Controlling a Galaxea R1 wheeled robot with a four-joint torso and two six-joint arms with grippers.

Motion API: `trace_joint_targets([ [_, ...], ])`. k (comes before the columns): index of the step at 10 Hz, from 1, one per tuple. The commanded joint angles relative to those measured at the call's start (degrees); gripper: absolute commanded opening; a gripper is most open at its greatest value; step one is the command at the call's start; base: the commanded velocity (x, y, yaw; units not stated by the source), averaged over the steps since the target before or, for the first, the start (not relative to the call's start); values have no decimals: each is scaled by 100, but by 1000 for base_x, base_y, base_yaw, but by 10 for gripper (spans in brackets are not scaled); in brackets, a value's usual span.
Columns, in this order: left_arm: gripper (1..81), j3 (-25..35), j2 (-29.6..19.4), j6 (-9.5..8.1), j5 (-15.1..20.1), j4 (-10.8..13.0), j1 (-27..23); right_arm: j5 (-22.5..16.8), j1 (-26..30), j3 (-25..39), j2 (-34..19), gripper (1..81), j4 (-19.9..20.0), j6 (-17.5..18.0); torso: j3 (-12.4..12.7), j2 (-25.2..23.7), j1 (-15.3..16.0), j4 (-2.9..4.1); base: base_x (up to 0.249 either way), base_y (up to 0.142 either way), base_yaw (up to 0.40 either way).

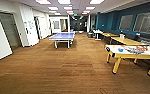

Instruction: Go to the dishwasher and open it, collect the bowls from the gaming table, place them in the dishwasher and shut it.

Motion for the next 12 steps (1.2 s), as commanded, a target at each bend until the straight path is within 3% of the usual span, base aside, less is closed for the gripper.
trace_joint_targets([
  [1,811,20,-22,6,240,29,-211,-149,217,51,-9,811,-59,20,0,0,0,0,209,0,0],
  [12,811,2,-39,6,231,3,-211,-149,217,51,-26,811,-42,28,-2,2,2,0,227,0,0],
])
